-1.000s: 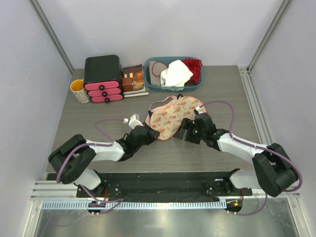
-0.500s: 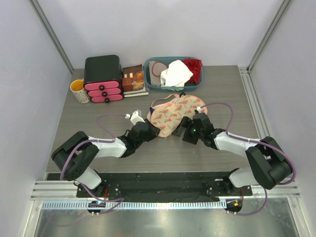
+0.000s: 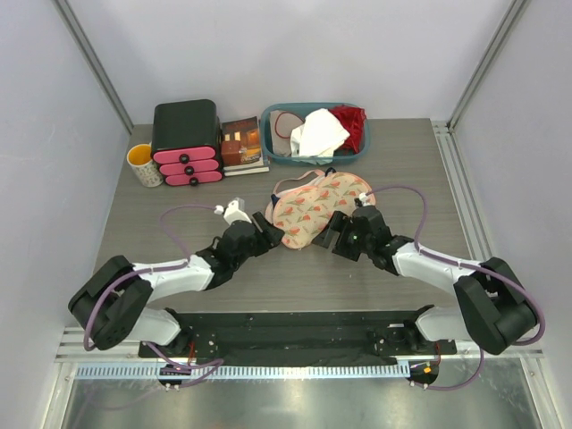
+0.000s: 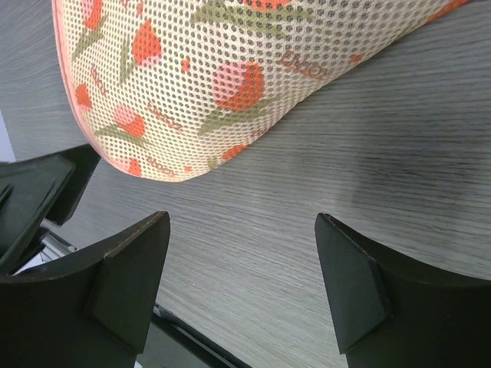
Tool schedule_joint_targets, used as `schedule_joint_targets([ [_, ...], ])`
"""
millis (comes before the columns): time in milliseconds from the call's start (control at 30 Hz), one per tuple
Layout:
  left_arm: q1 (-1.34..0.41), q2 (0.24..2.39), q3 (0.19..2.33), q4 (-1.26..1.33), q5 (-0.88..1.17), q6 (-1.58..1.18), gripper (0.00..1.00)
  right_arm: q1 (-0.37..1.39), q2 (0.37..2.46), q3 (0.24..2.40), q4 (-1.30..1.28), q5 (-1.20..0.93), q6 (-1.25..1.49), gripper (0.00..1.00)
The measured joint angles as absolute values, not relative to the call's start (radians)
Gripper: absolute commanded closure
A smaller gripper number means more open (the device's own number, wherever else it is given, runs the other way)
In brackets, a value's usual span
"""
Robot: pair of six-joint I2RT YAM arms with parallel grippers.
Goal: Place the bra in the laundry bag and zip it closed
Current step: Pick up the laundry bag at the center of the board.
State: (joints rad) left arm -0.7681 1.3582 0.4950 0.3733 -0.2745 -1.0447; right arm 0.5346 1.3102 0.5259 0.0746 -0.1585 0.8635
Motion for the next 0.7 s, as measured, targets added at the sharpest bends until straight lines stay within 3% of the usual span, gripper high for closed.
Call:
schedule_joint_targets([
  [233,-0.648,1.466,0.431,0.535,-0.15,-1.059,0.37,0.535,1.292,0.52,0.073,-0.158,0.857,0.18],
  [433,-0.619,1.639,0.429,0.77,-0.059,-1.09,0.41,0.535,1.278,0.518,0.061,-0.158,0.845,0.18],
  [533,-0.614,1.698,0.429,0.867,-0.031,-1.103,0.48,0.535,1.276,0.518,0.055,-0.157,0.844,0.18],
  [700,-0.608,1.735,0.43,0.927,-0.014,-1.122,0.71,0.535,1.279,0.517,0.056,-0.159,0.844,0.18],
])
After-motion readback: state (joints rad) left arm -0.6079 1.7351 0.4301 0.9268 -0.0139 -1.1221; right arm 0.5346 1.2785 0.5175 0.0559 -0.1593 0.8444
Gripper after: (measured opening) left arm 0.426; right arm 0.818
